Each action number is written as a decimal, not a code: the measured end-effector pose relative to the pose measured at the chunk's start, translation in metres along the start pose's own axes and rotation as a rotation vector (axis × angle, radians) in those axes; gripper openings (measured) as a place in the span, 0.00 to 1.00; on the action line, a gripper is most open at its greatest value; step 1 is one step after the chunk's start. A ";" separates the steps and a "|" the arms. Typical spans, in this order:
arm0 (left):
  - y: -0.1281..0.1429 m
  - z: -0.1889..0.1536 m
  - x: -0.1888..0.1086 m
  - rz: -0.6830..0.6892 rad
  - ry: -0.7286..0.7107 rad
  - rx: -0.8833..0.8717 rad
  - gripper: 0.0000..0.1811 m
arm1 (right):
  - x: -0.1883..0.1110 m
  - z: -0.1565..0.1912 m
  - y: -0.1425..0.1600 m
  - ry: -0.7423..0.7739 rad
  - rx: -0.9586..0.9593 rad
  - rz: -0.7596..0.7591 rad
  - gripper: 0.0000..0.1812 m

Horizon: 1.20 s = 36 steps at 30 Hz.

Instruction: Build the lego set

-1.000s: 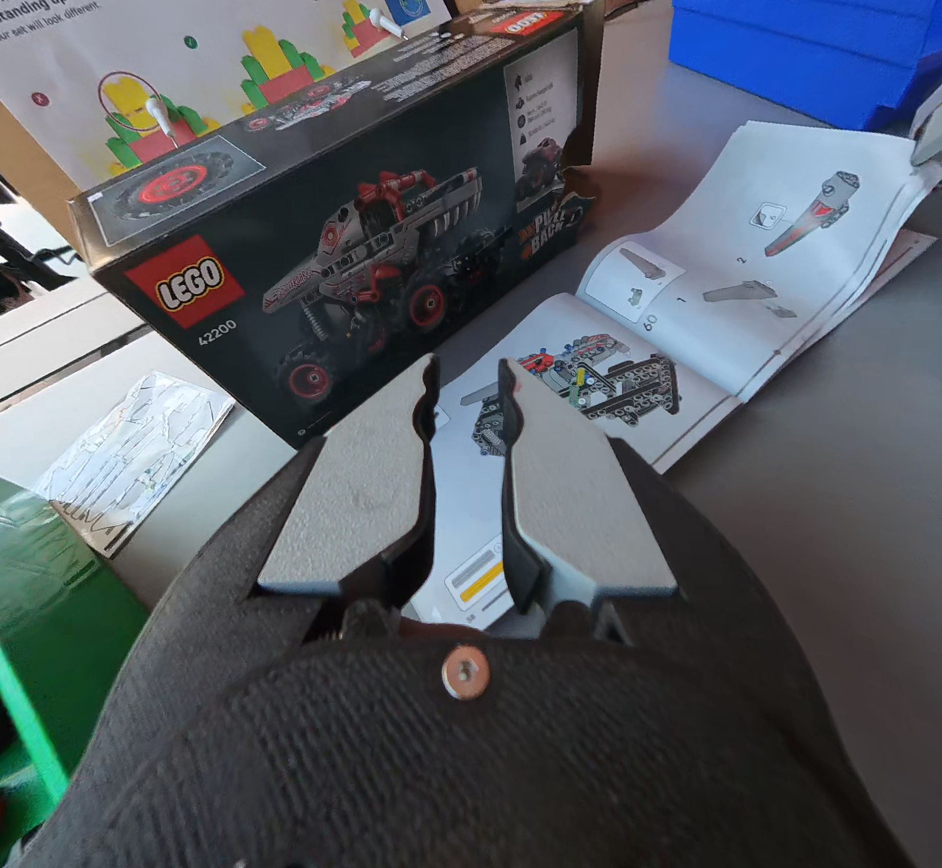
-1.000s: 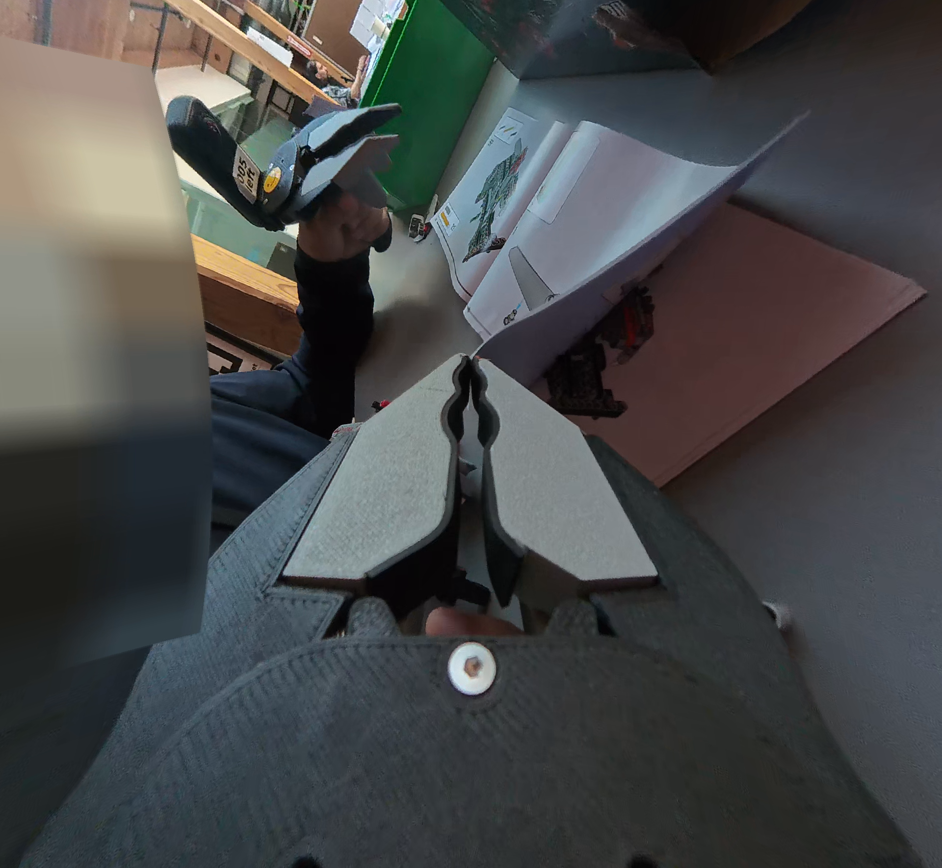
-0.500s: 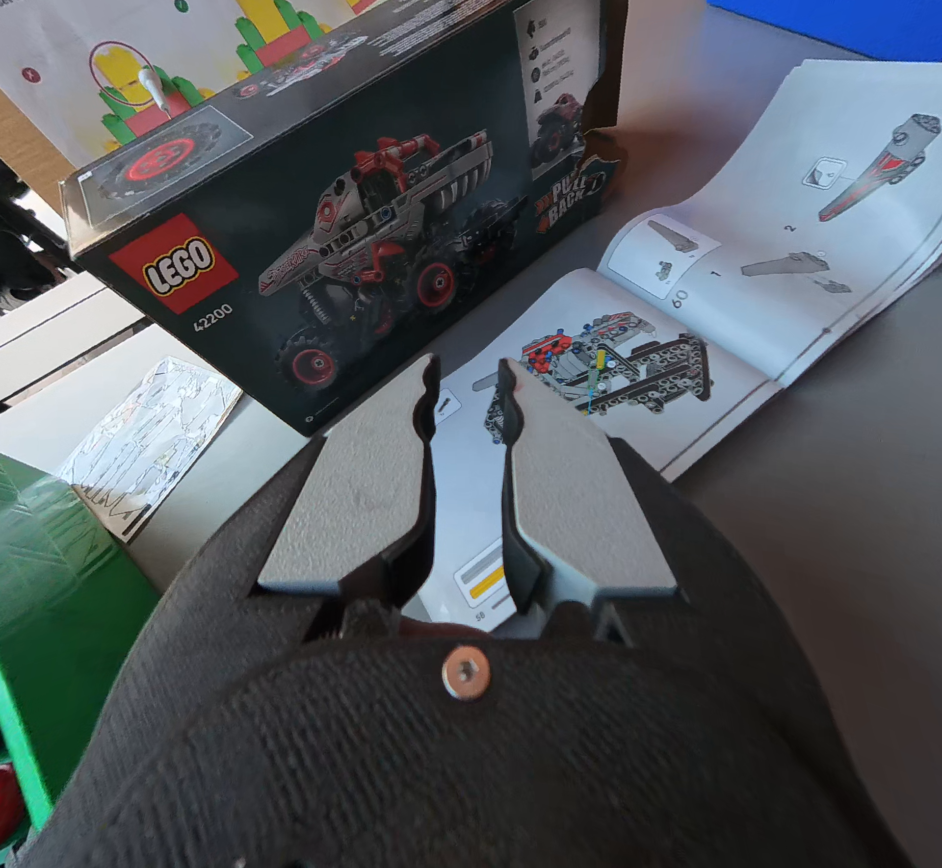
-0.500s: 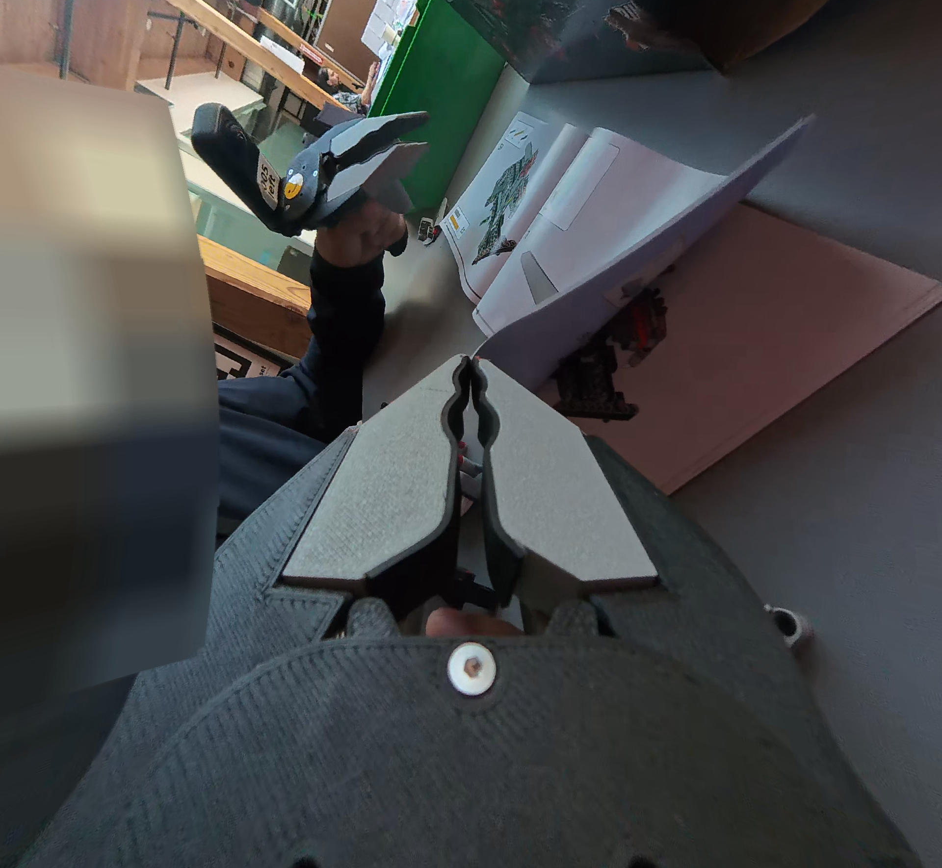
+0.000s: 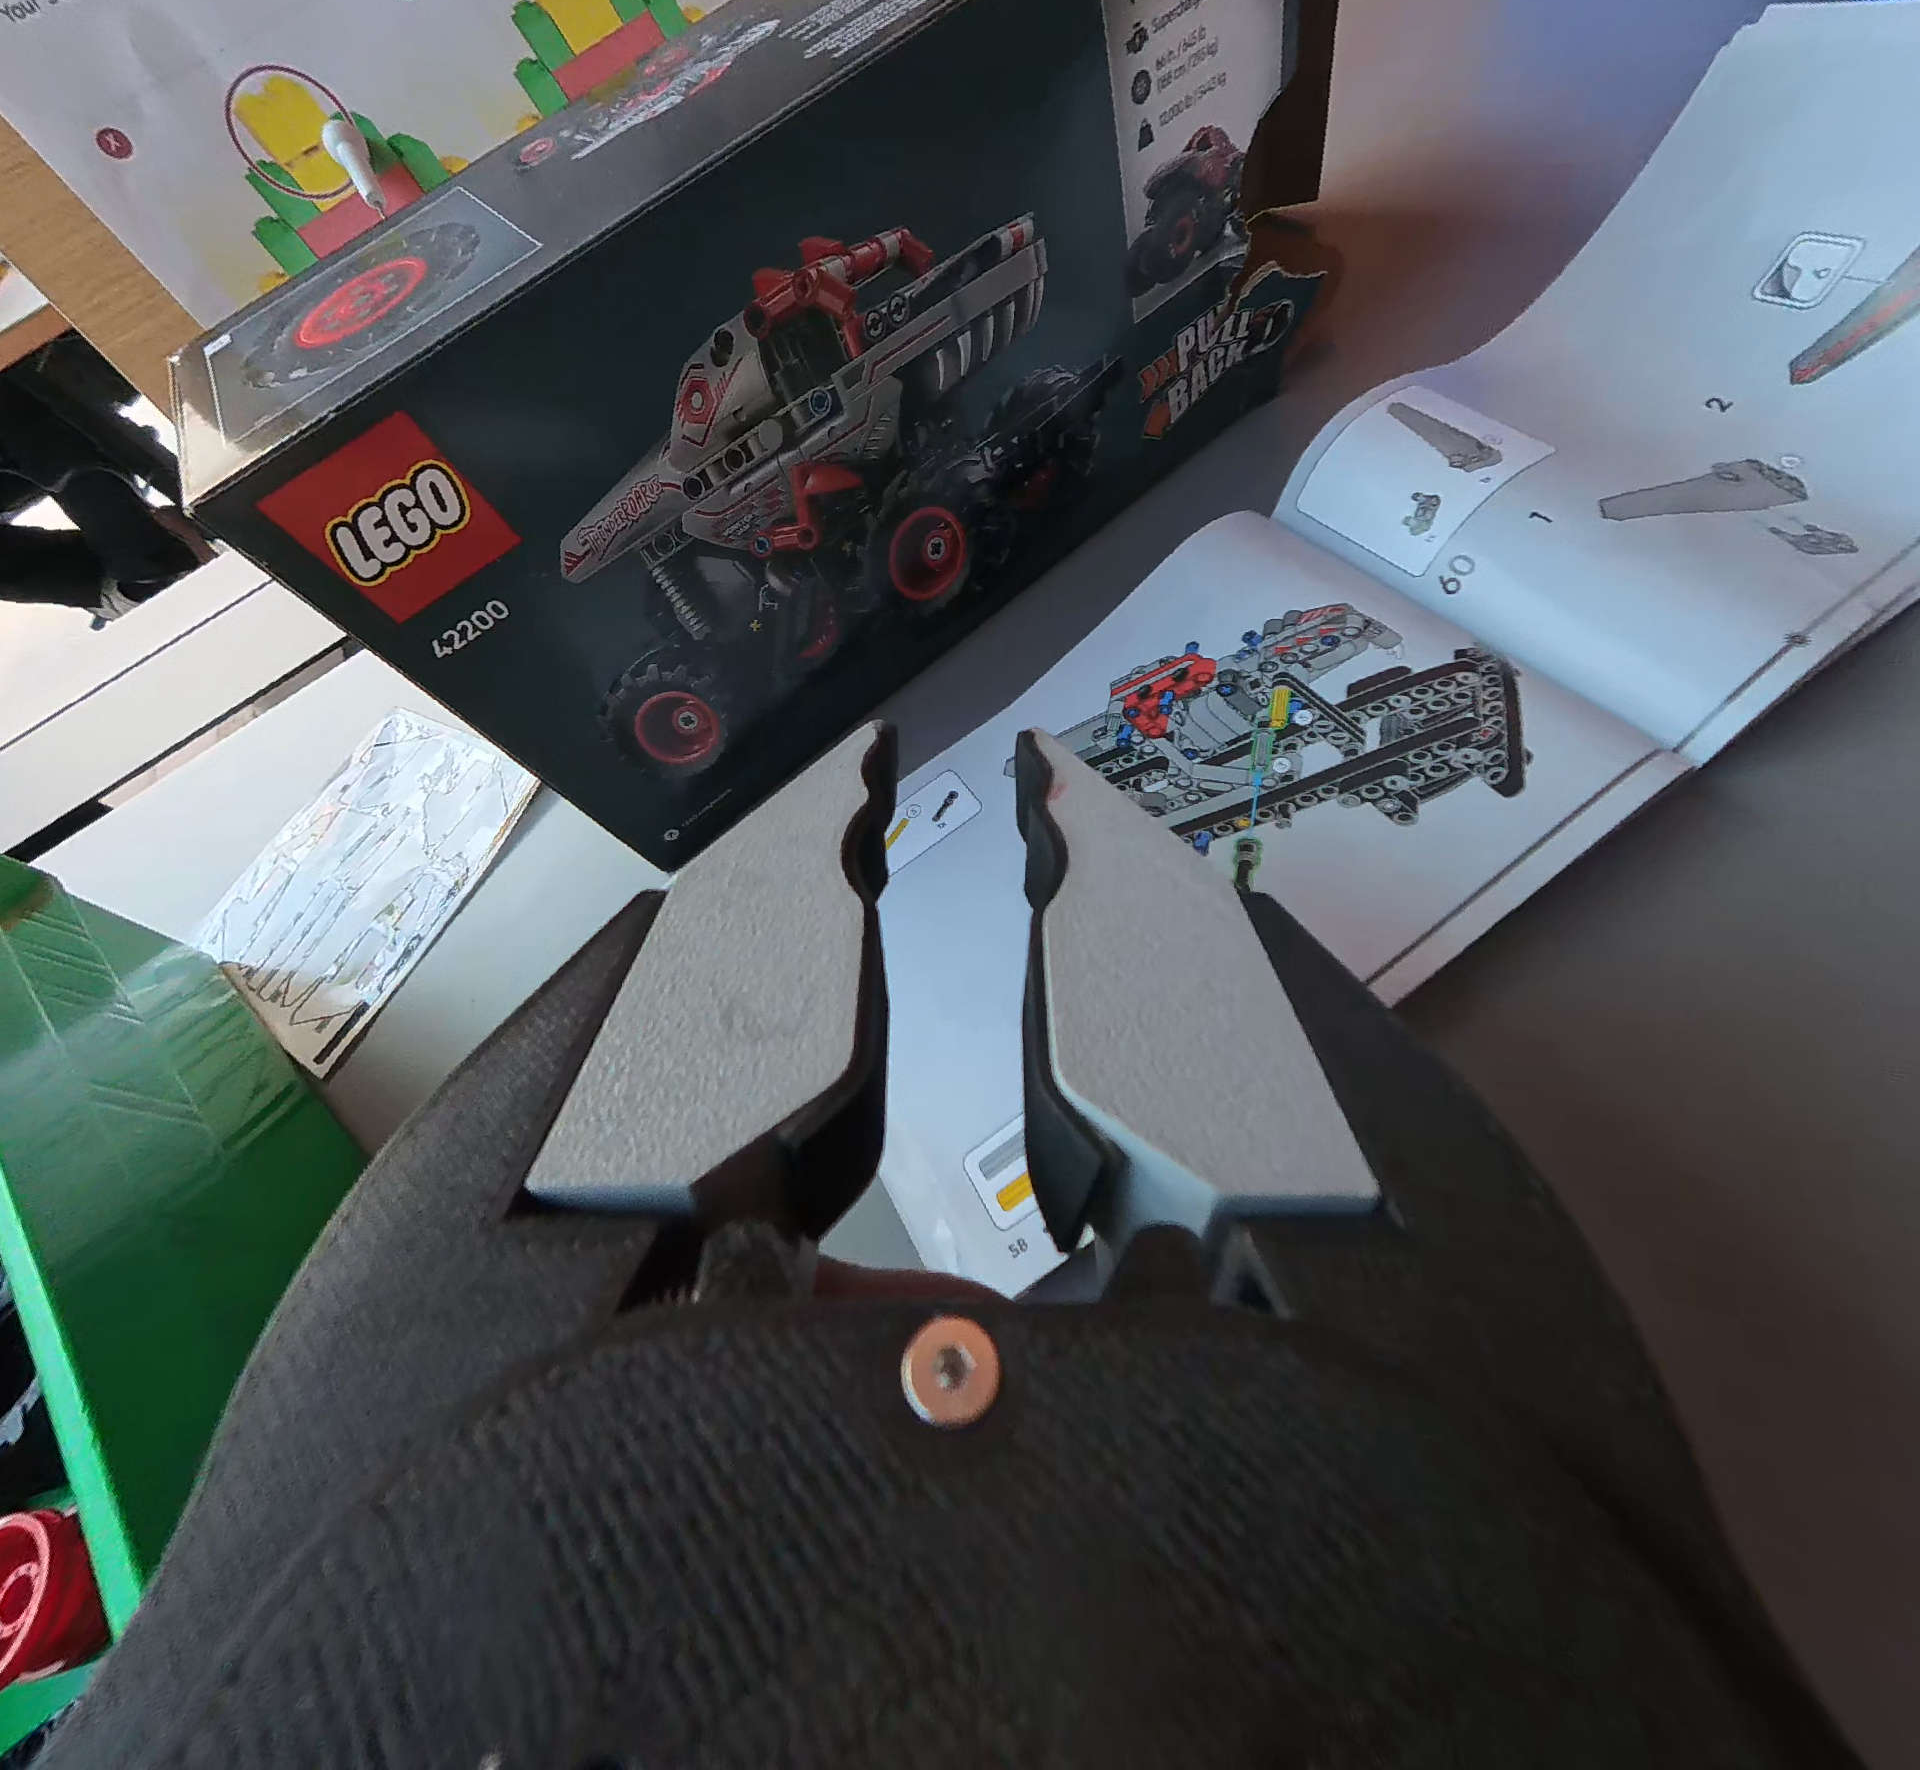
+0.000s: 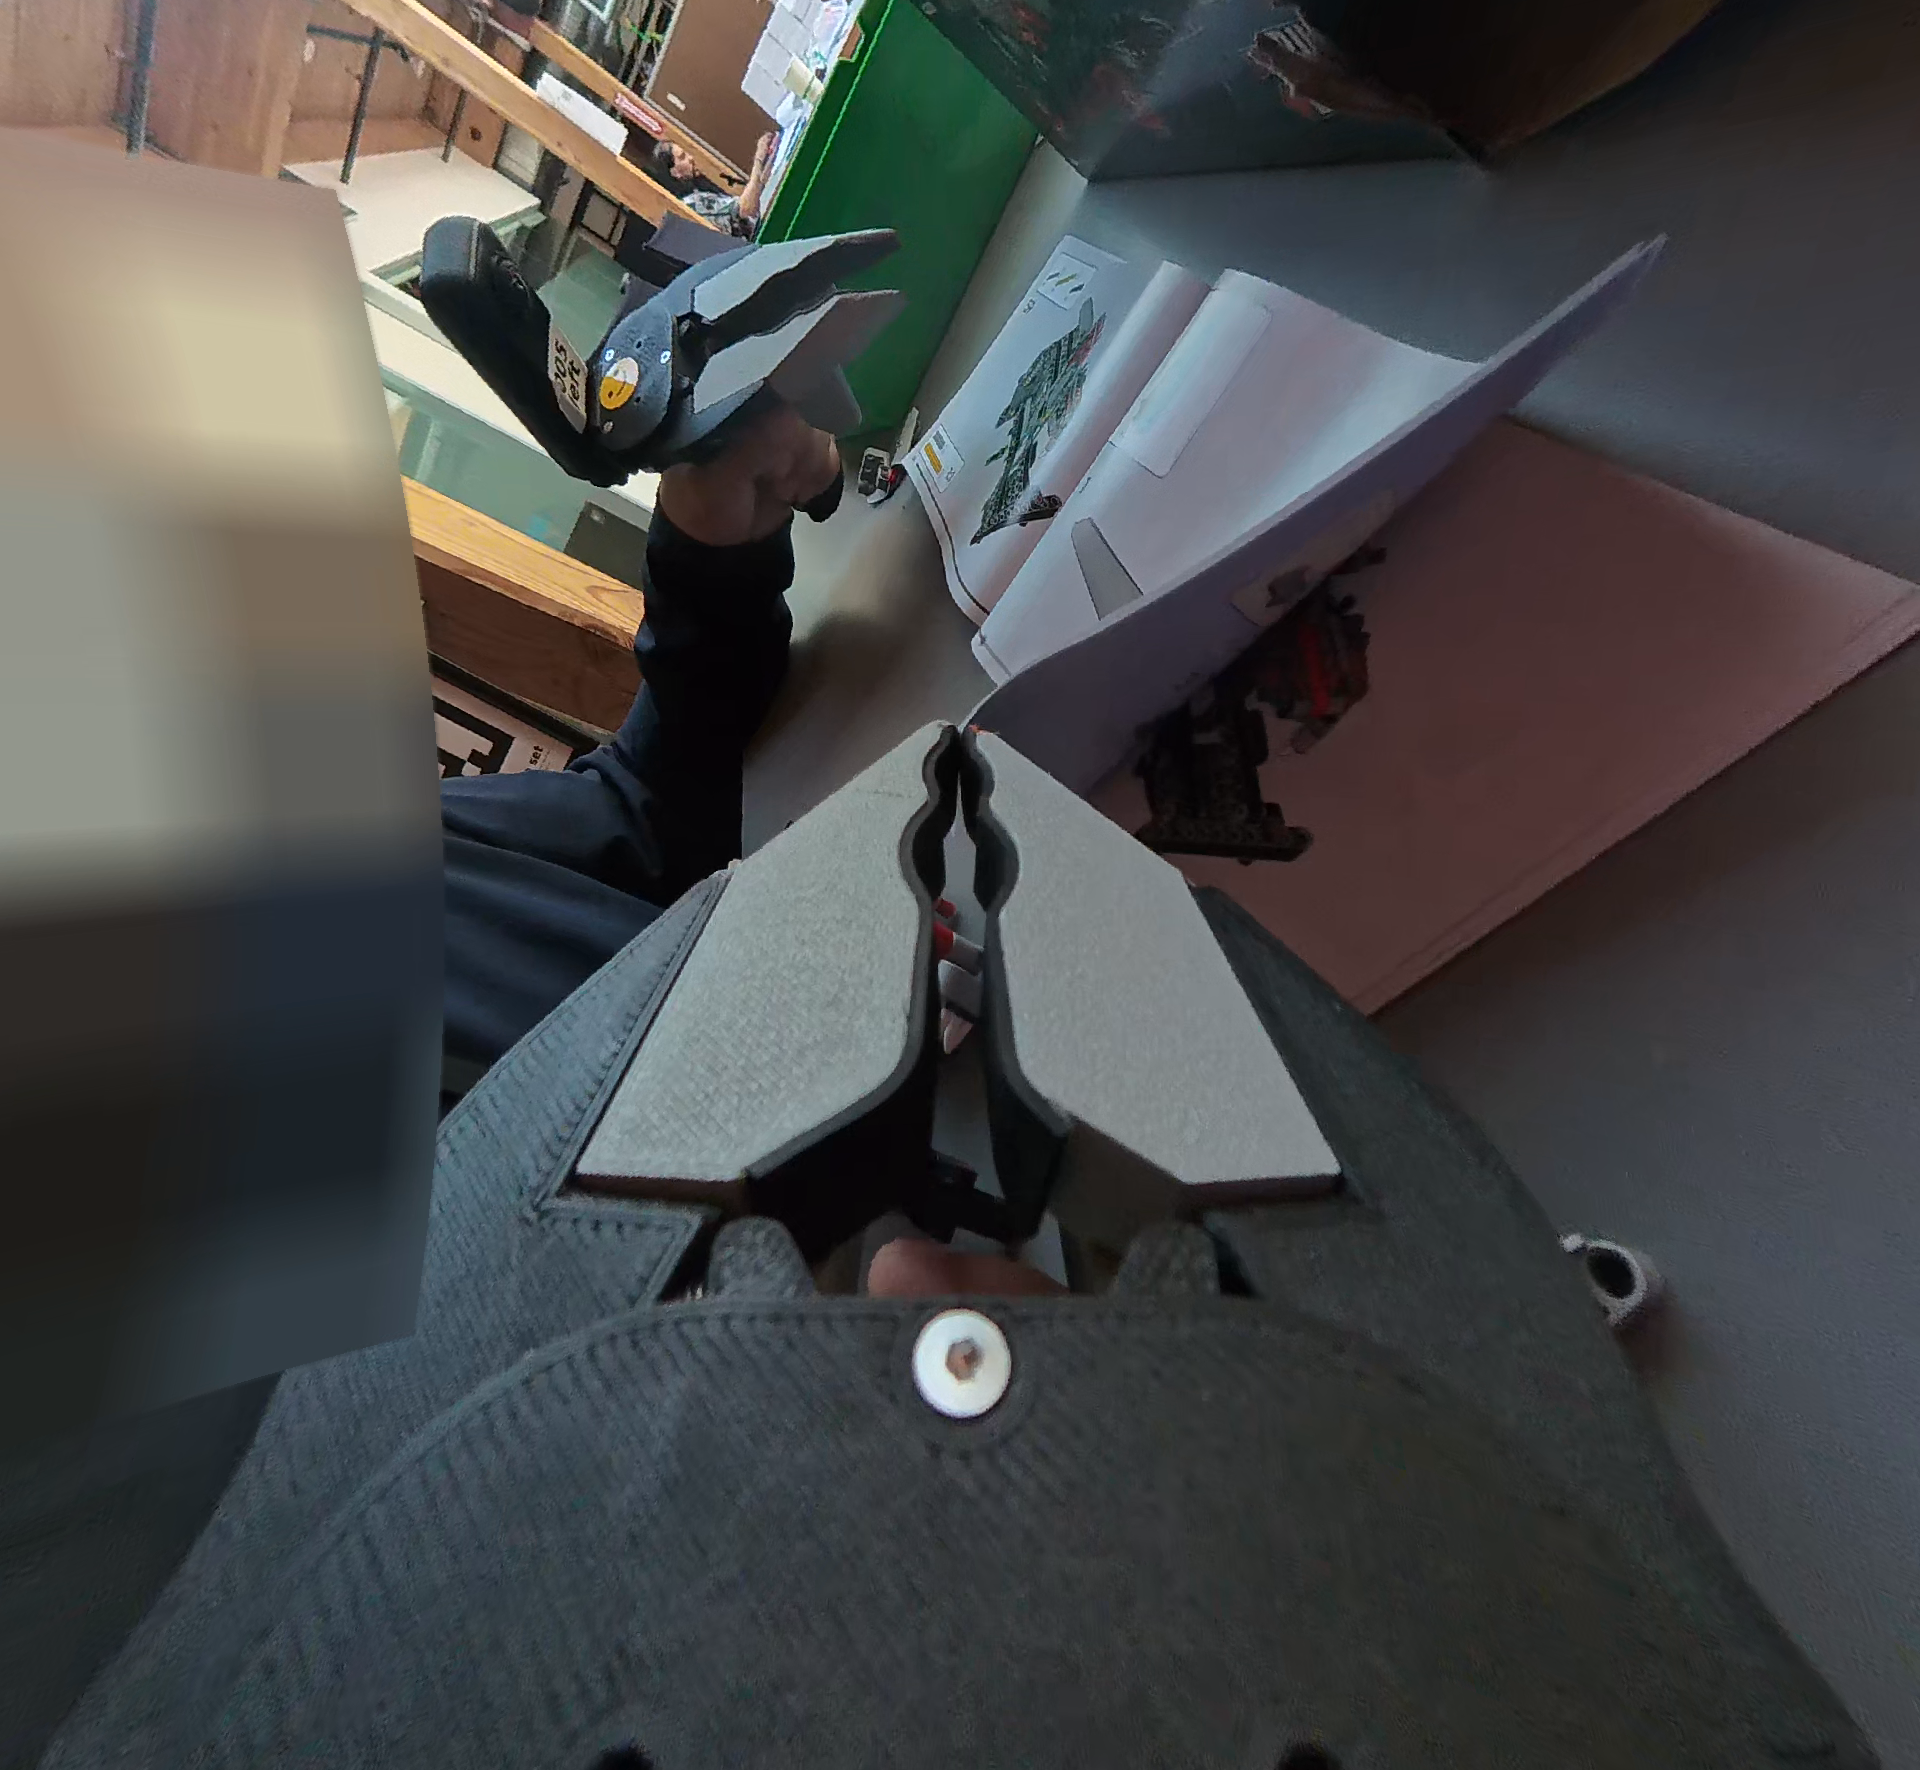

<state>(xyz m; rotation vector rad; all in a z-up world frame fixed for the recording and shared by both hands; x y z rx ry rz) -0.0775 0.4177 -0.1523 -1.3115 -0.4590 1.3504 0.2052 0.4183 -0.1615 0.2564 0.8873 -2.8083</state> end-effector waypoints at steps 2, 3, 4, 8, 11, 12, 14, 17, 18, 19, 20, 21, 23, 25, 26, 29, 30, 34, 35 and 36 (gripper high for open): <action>0.000 -0.001 0.000 0.003 0.003 0.002 0.11 | 0.000 0.000 0.000 0.001 0.000 0.002 0.00; 0.000 -0.001 0.000 0.003 0.005 0.003 0.11 | 0.001 -0.001 0.000 0.002 0.001 0.003 0.00; 0.000 -0.001 0.000 0.003 0.005 0.004 0.11 | 0.001 -0.001 0.000 0.003 0.003 0.003 0.00; -0.001 -0.001 -0.002 -0.005 0.008 -0.002 0.11 | 0.001 -0.004 0.000 0.007 0.010 0.003 0.00; -0.002 -0.001 -0.002 -0.008 0.005 -0.002 0.11 | 0.000 -0.004 0.001 0.009 0.009 0.004 0.00; -0.001 -0.001 -0.001 -0.006 0.007 -0.003 0.11 | 0.000 -0.004 0.001 0.010 0.007 0.003 0.00; 0.000 -0.001 -0.001 0.000 0.007 -0.002 0.12 | 0.000 -0.003 0.001 0.009 0.006 0.004 0.00; 0.000 0.001 -0.001 0.001 -0.002 -0.006 0.12 | 0.000 -0.003 0.001 0.008 0.005 0.004 0.00; 0.000 0.002 -0.002 -0.003 -0.006 -0.011 0.11 | 0.000 -0.003 0.001 0.007 0.006 0.004 0.00; -0.001 0.004 -0.003 -0.007 -0.009 -0.018 0.11 | 0.000 -0.003 0.001 0.008 0.007 0.004 0.00; -0.001 0.005 -0.003 -0.011 -0.012 -0.025 0.11 | 0.000 -0.003 0.001 0.007 0.008 0.003 0.00; -0.002 0.007 -0.004 -0.014 -0.015 -0.031 0.11 | 0.000 -0.003 0.001 0.007 0.009 0.003 0.00; -0.002 0.008 -0.005 -0.020 -0.018 -0.041 0.11 | 0.001 -0.004 0.001 0.011 0.009 0.004 0.00; -0.002 0.009 -0.006 -0.021 -0.018 -0.044 0.11 | 0.001 -0.005 0.001 0.013 0.010 0.004 0.00; -0.003 0.009 -0.006 -0.022 -0.019 -0.042 0.12 | 0.001 -0.005 0.001 0.015 0.010 0.005 0.00; -0.003 0.008 -0.007 -0.024 -0.017 -0.039 0.12 | 0.001 -0.006 0.001 0.022 0.010 0.008 0.00; -0.003 0.008 -0.007 -0.025 -0.017 -0.038 0.11 | 0.001 -0.007 0.001 0.022 0.011 0.008 0.00; -0.003 0.008 -0.006 -0.023 -0.016 -0.038 0.12 | 0.001 -0.006 0.001 0.024 0.009 0.007 0.00; -0.003 0.008 -0.006 -0.022 -0.016 -0.038 0.12 | 0.001 -0.006 0.001 0.023 0.009 0.007 0.00; -0.002 0.008 -0.005 -0.019 -0.016 -0.038 0.12 | 0.001 -0.006 0.001 0.022 0.010 0.007 0.00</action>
Point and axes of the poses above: each gripper's, where its closed fingertips meet, x out along the fingers, y out of its underside, z = x × y across the jaws, the point moved 2 cm from there along -x, back along the fingers, and after that the axes turned 1 degree about x, right-handed, at the moved point
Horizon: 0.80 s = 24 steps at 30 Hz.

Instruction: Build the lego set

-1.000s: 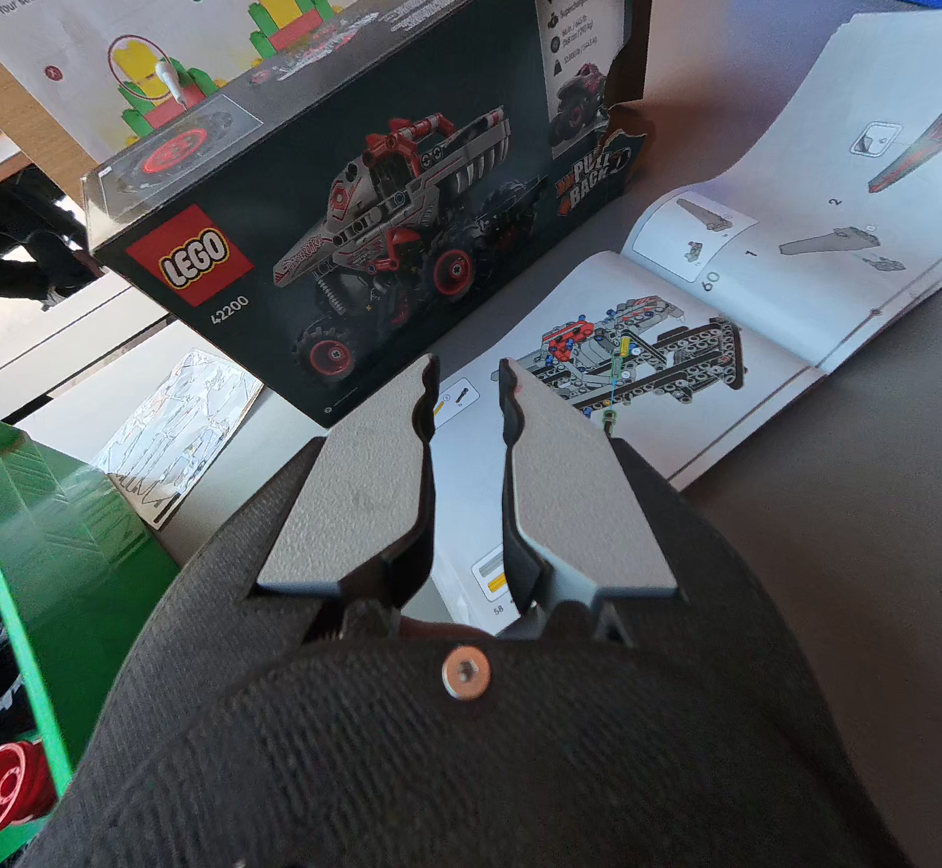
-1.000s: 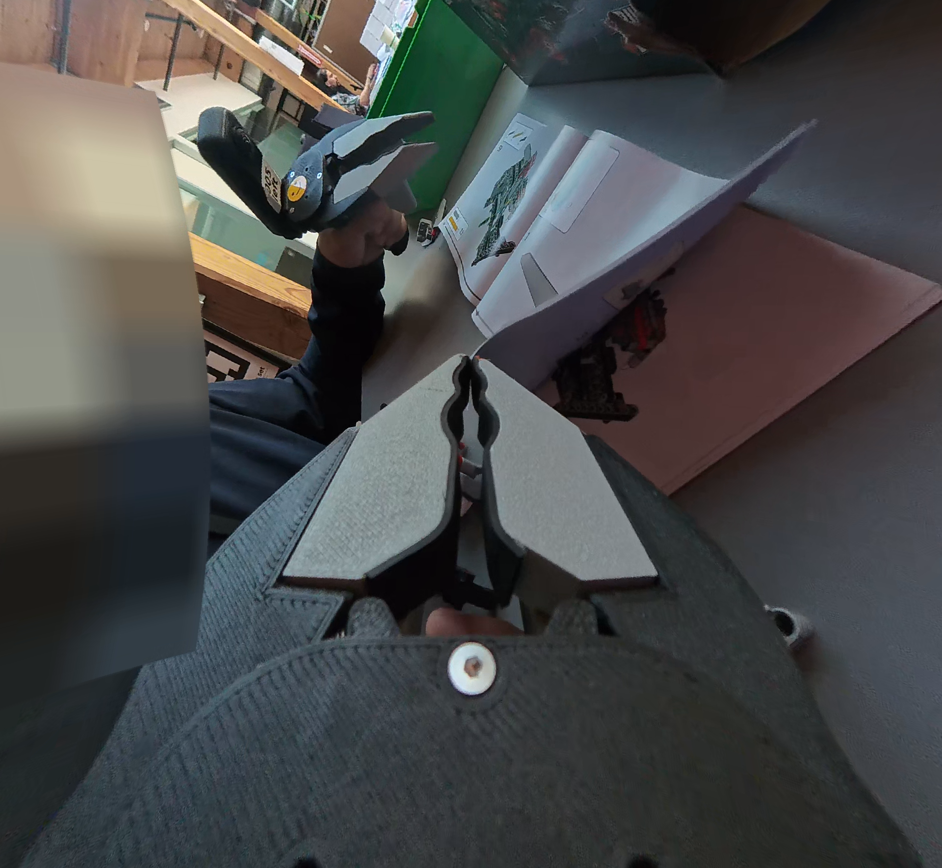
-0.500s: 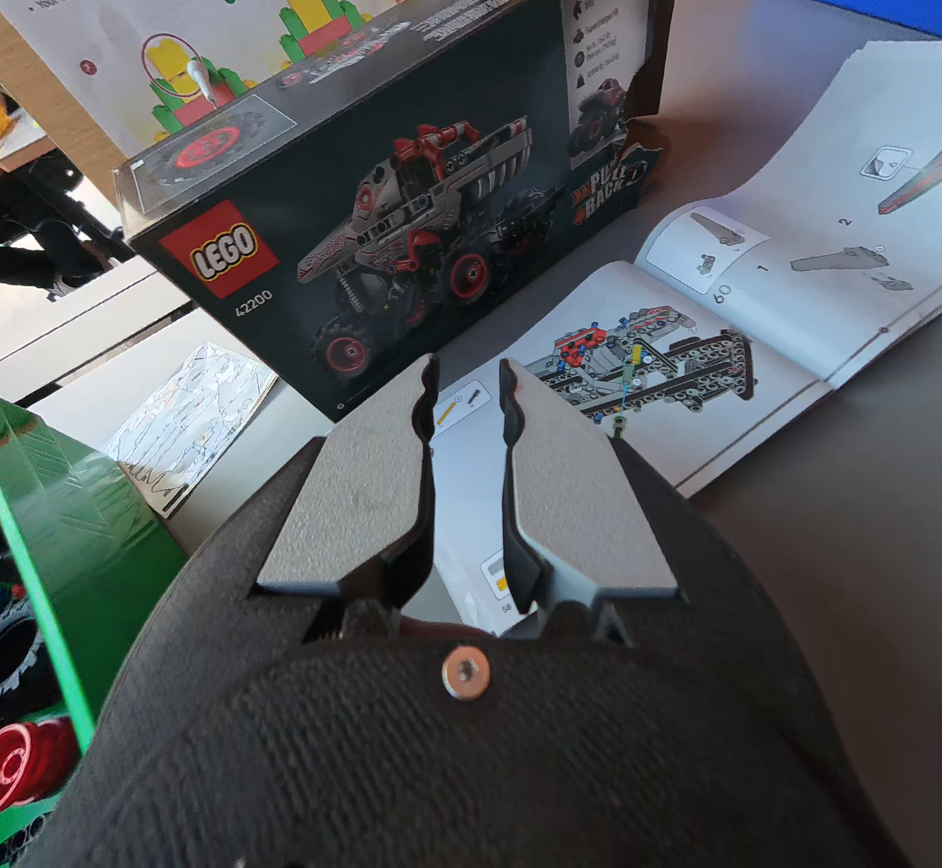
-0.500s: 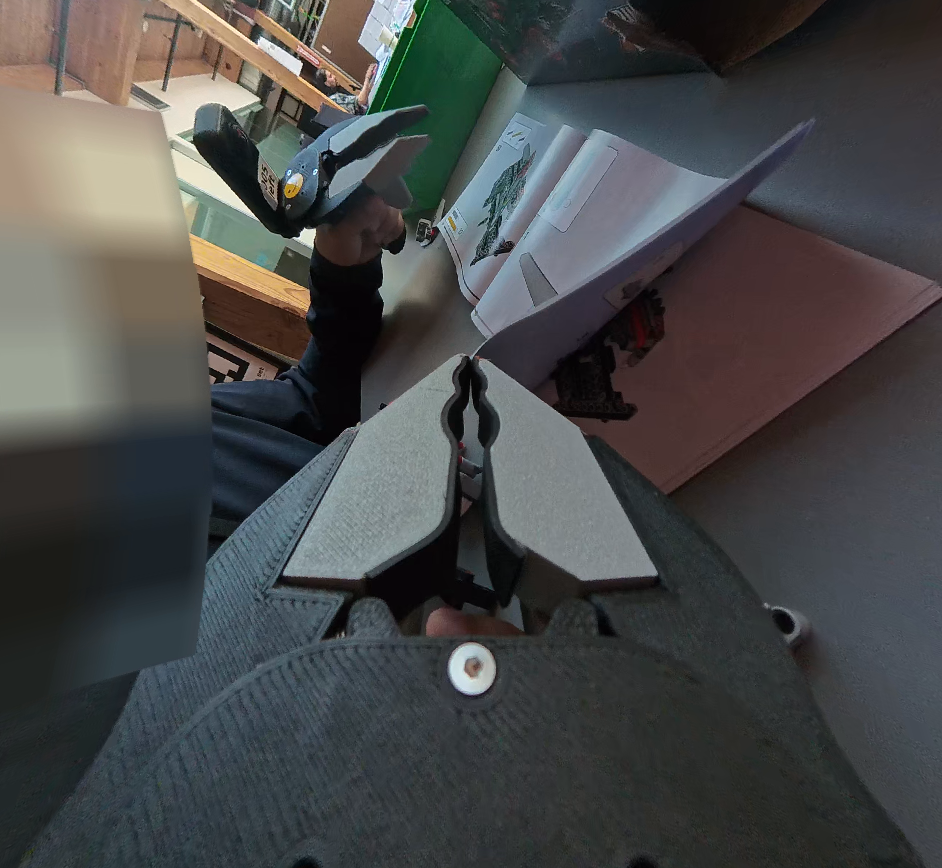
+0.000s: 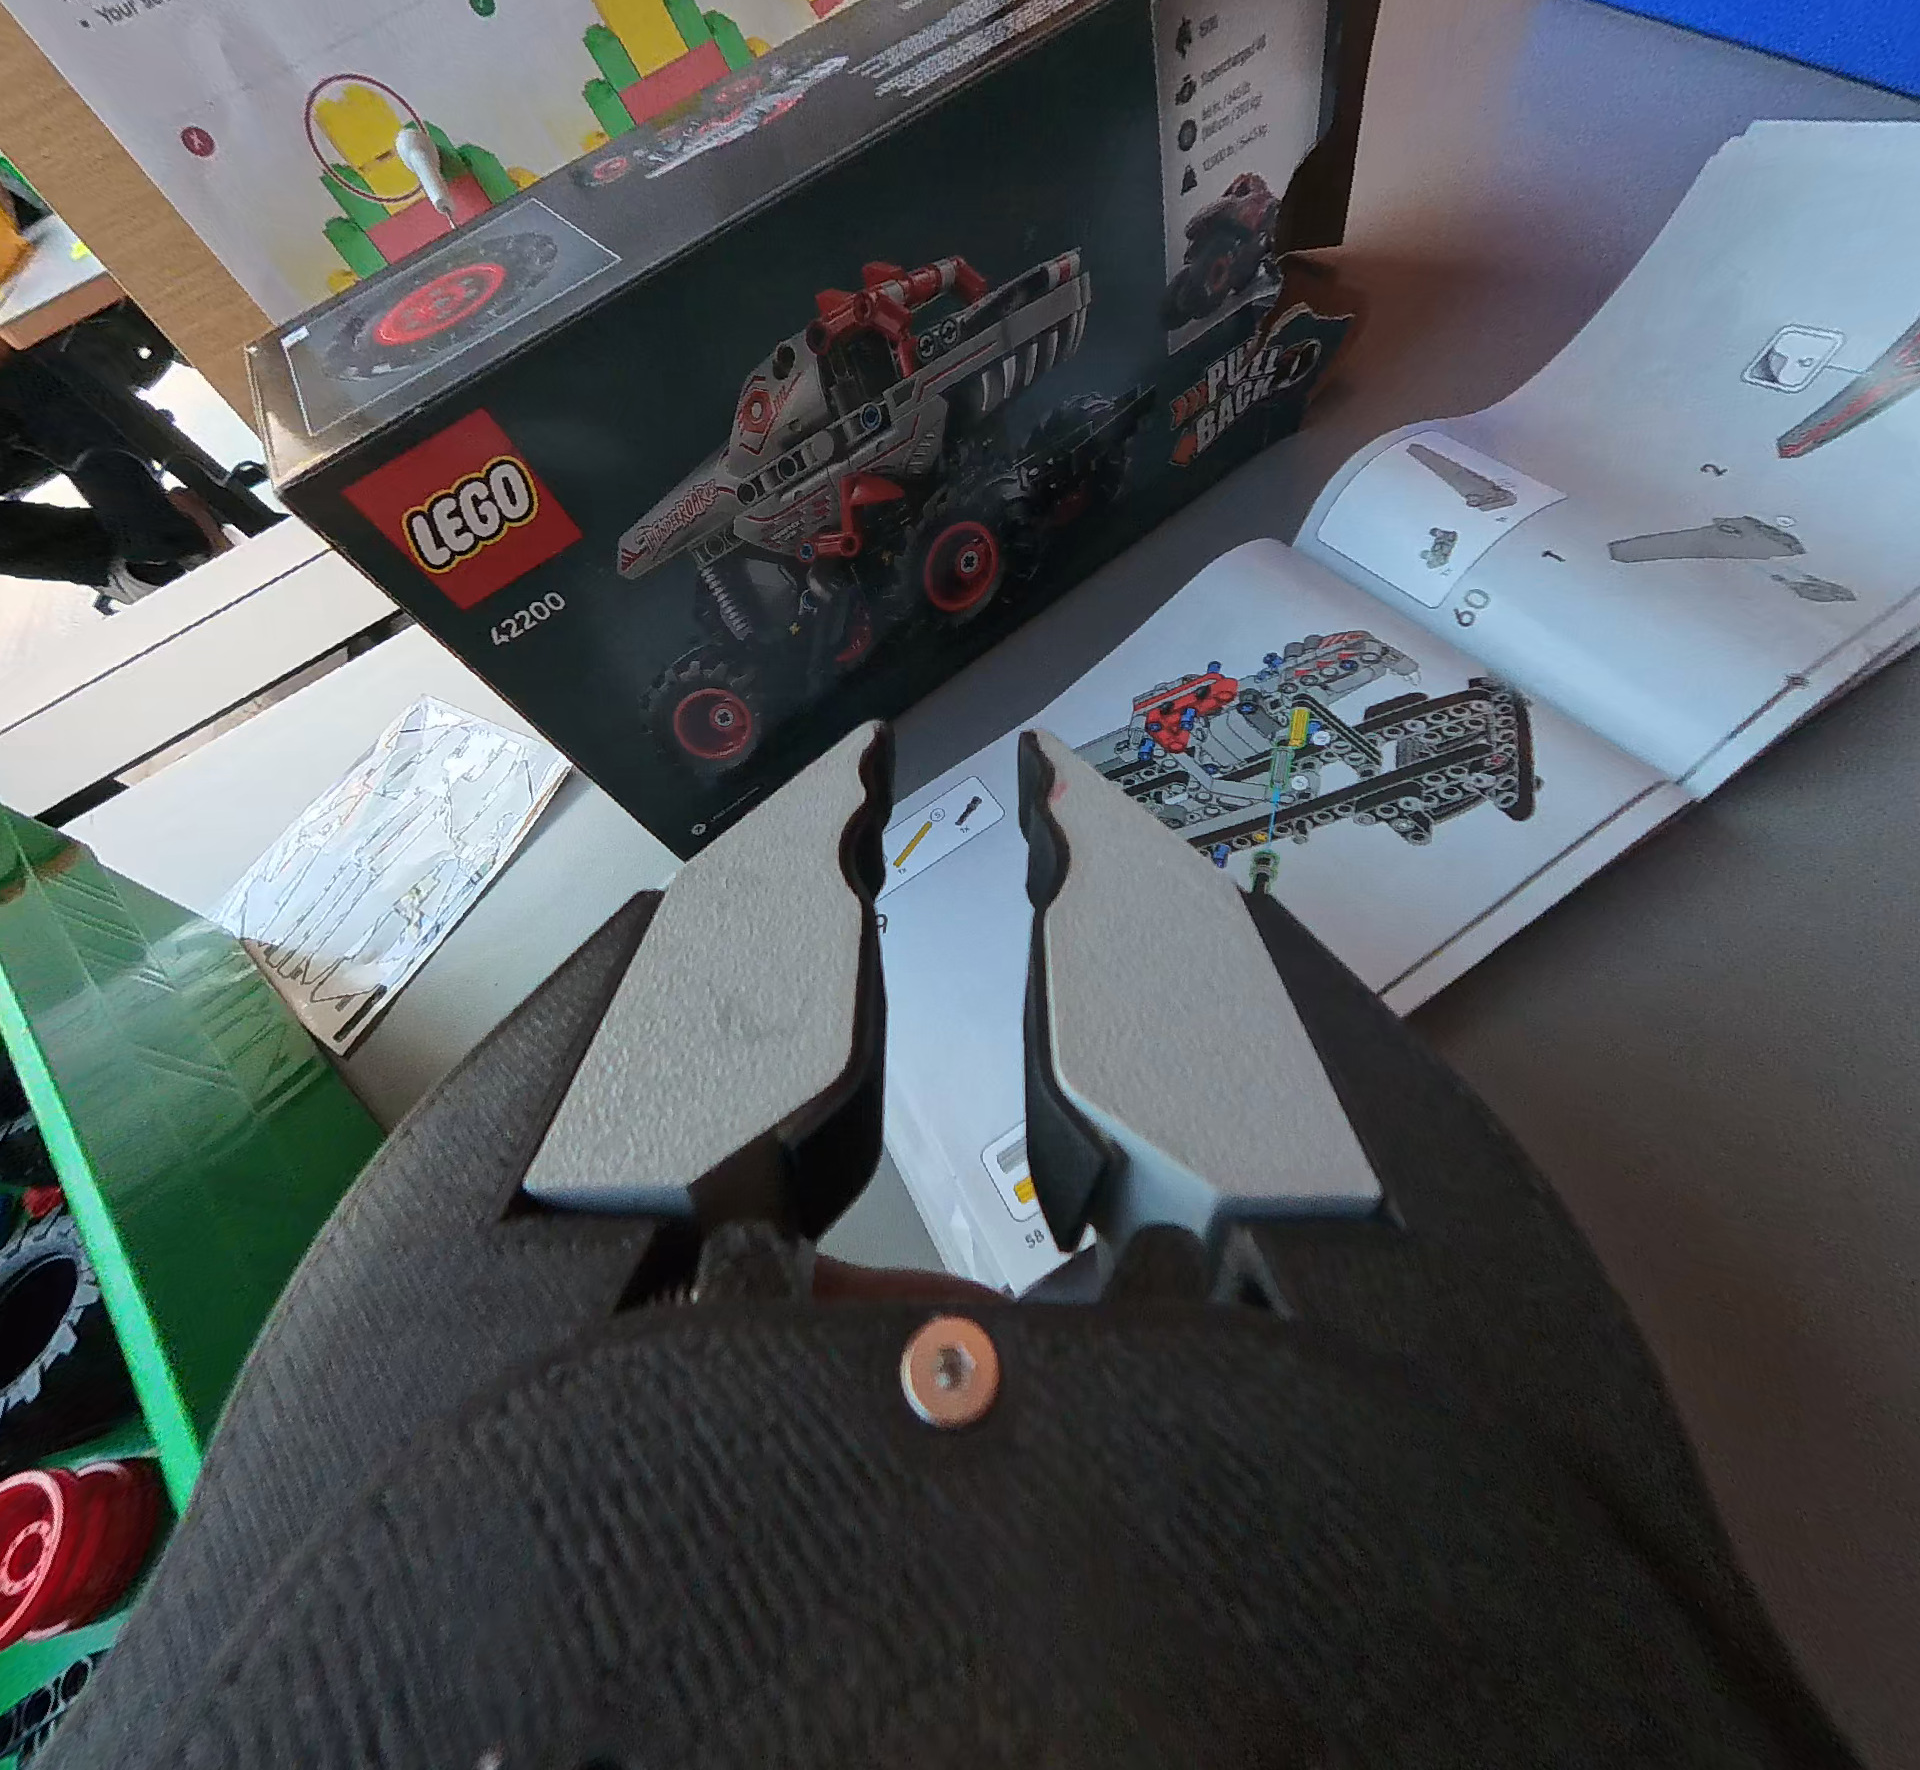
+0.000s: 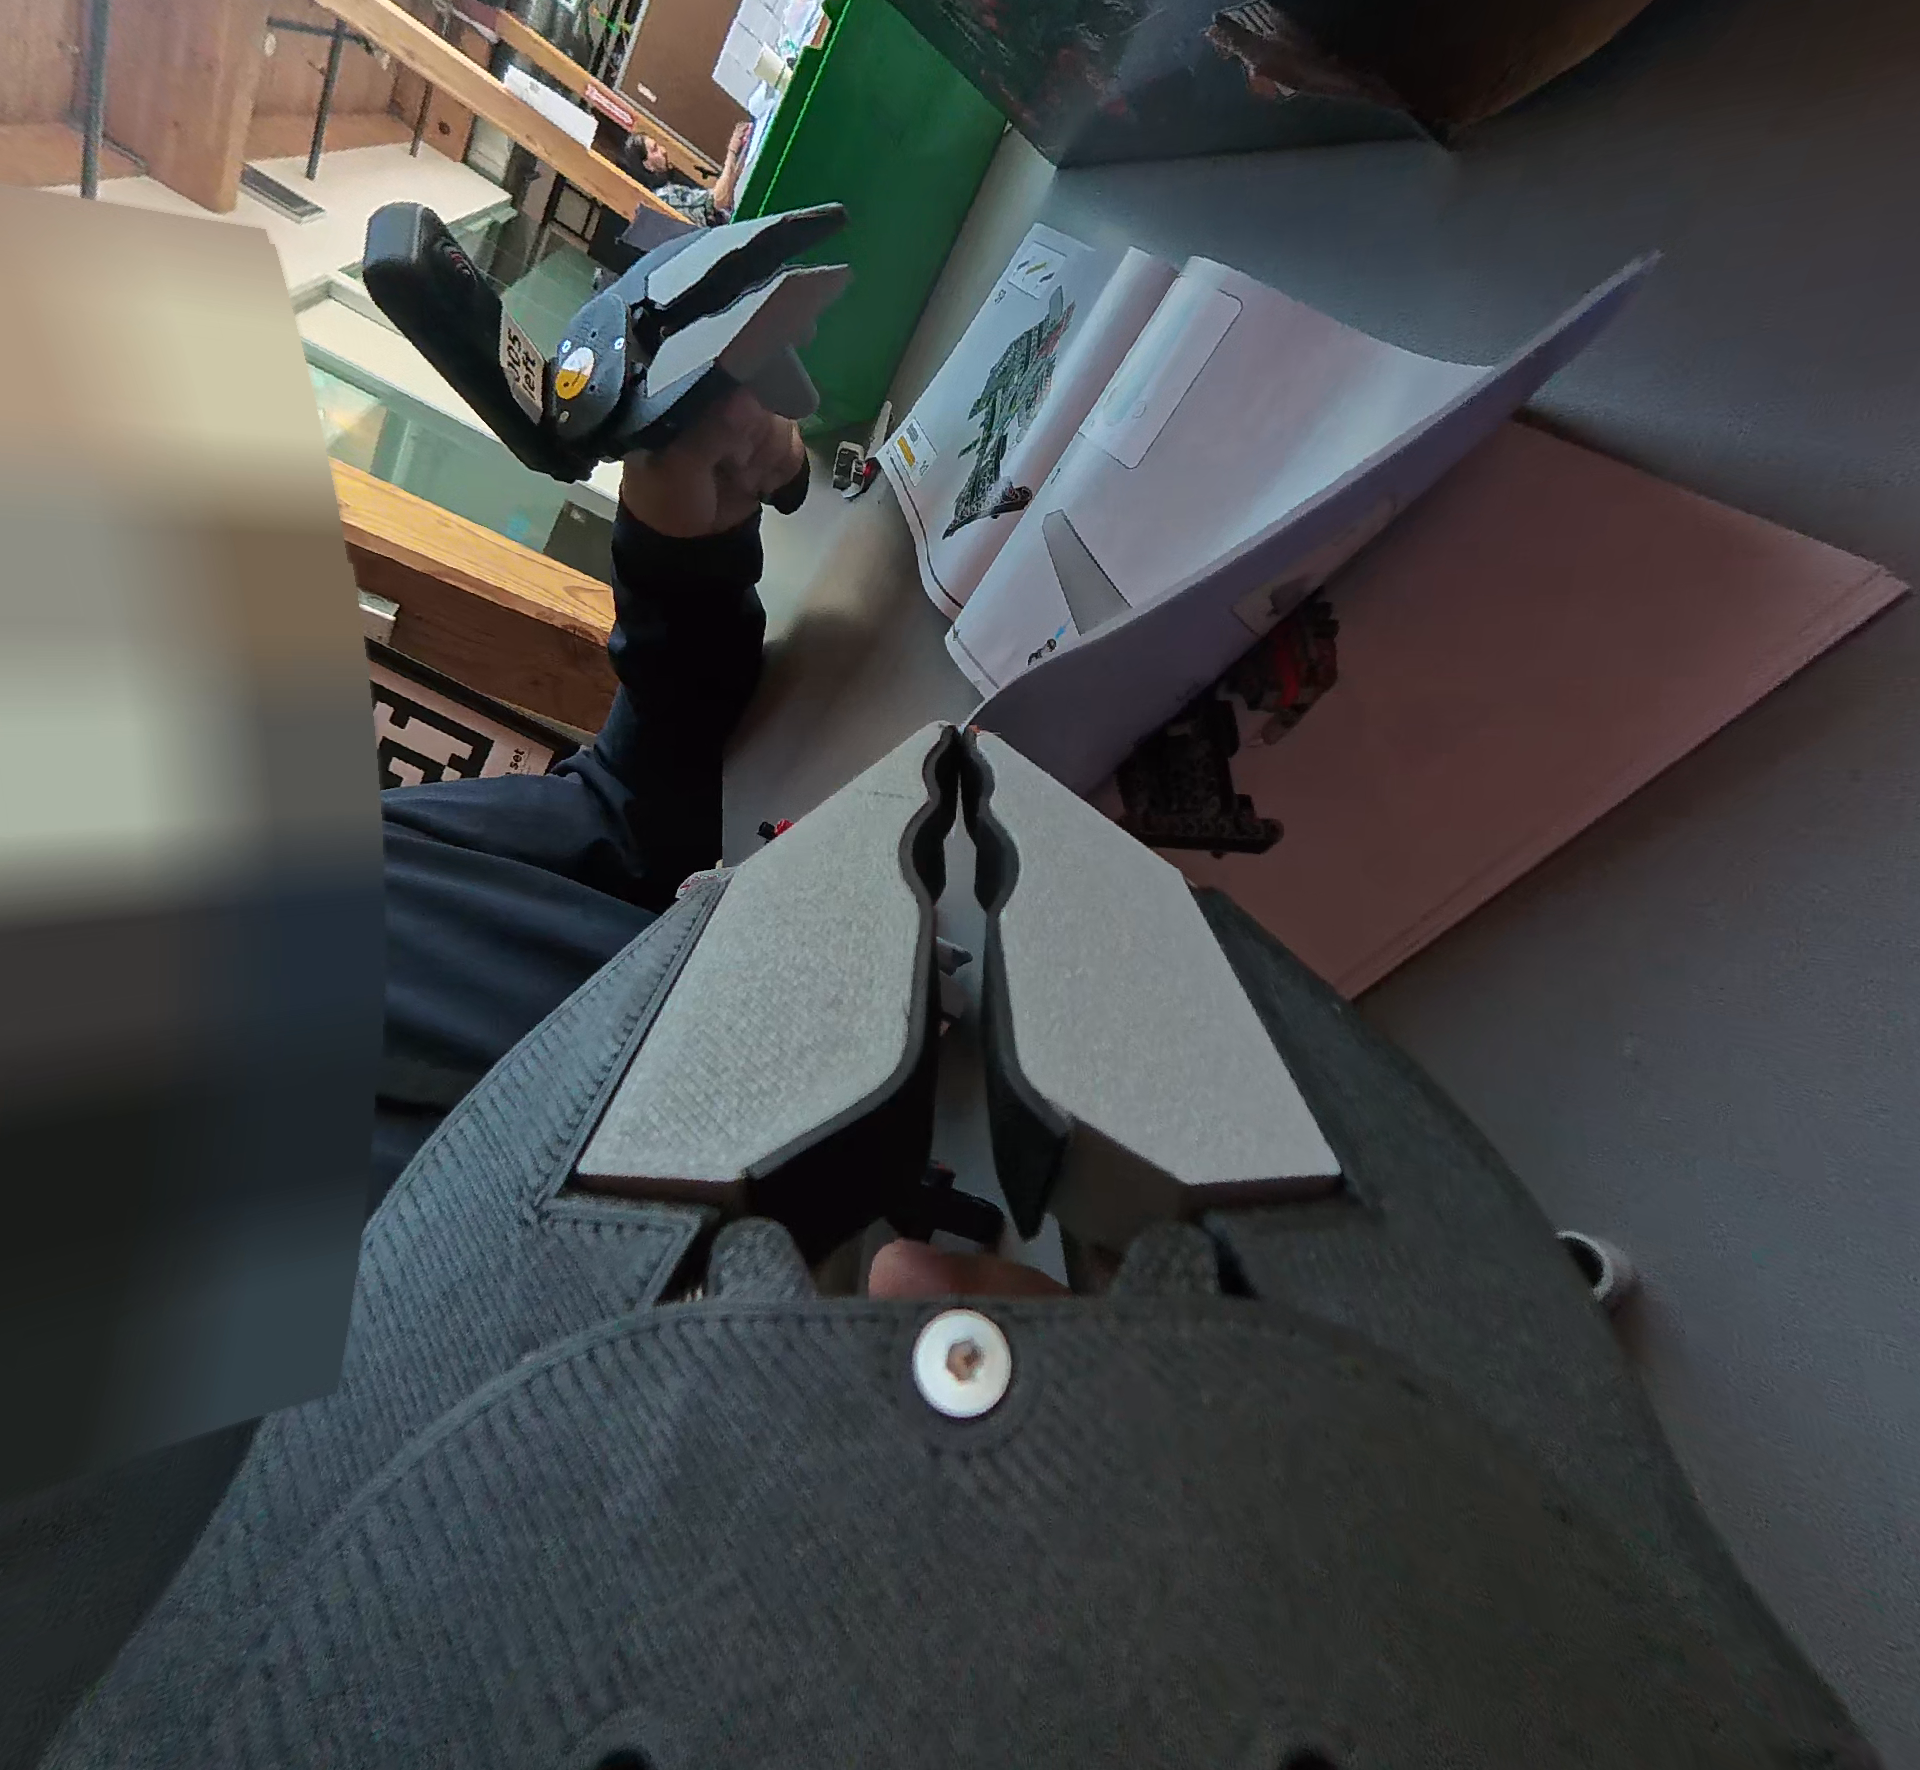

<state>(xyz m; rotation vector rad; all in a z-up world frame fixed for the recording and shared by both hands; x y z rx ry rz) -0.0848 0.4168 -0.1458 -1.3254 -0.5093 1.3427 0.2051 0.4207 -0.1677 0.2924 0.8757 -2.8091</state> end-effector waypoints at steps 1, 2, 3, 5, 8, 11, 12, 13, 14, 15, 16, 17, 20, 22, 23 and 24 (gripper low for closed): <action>0.001 0.000 0.000 0.003 0.000 -0.001 0.12 | 0.000 0.000 0.000 0.000 0.001 0.001 0.00; 0.001 0.000 0.001 0.004 0.000 -0.001 0.12 | 0.001 0.000 0.001 0.000 0.001 0.003 0.00; 0.001 0.000 0.001 0.006 -0.001 -0.002 0.12 | 0.001 0.000 0.001 0.000 0.002 0.005 0.00; 0.001 0.001 0.001 0.005 -0.005 -0.003 0.12 | 0.001 0.000 0.001 -0.001 0.001 0.006 0.00; 0.001 0.003 0.000 0.003 -0.009 -0.014 0.12 | 0.000 0.001 0.000 -0.001 -0.002 0.002 0.00; 0.001 0.003 0.000 0.001 -0.008 -0.016 0.12 | 0.000 0.001 0.000 -0.003 -0.001 0.000 0.00; 0.001 0.002 0.000 0.001 -0.007 -0.014 0.12 | 0.000 0.001 0.000 -0.003 0.001 0.001 0.00; 0.000 0.002 -0.001 0.001 -0.006 -0.010 0.12 | 0.000 0.000 0.000 -0.003 0.002 0.002 0.00; -0.001 0.001 -0.001 -0.001 -0.006 -0.006 0.12 | 0.001 0.000 0.001 -0.003 0.003 0.003 0.00; -0.002 0.000 -0.002 -0.005 -0.007 -0.002 0.12 | 0.001 0.000 0.001 -0.004 0.004 0.004 0.00; -0.004 -0.001 -0.003 -0.010 -0.006 0.001 0.12 | 0.001 0.000 0.001 -0.005 0.006 0.005 0.00; -0.006 -0.002 -0.005 -0.017 -0.004 0.004 0.12 | 0.002 0.000 0.002 -0.007 0.008 0.007 0.00; -0.010 -0.002 -0.010 -0.034 -0.010 -0.001 0.13 | 0.004 -0.002 0.003 -0.011 0.015 0.014 0.00; -0.013 0.002 -0.013 -0.045 -0.023 -0.019 0.11 | 0.005 -0.002 0.003 -0.015 0.021 0.018 0.00; -0.014 0.003 -0.015 -0.048 -0.024 -0.031 0.11 | 0.006 -0.003 0.003 -0.015 0.023 0.020 0.00; -0.014 0.004 -0.015 -0.051 -0.023 -0.040 0.11 | 0.006 -0.003 0.003 -0.017 0.025 0.022 0.00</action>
Point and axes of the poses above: each gripper's, where its closed fingertips meet, x out along the fingers, y out of its underside, z = x × y across the jaws, the point moved 2 cm from there along -x, back along the fingers, and after that the axes turned 1 degree about x, right-handed, at the moved point
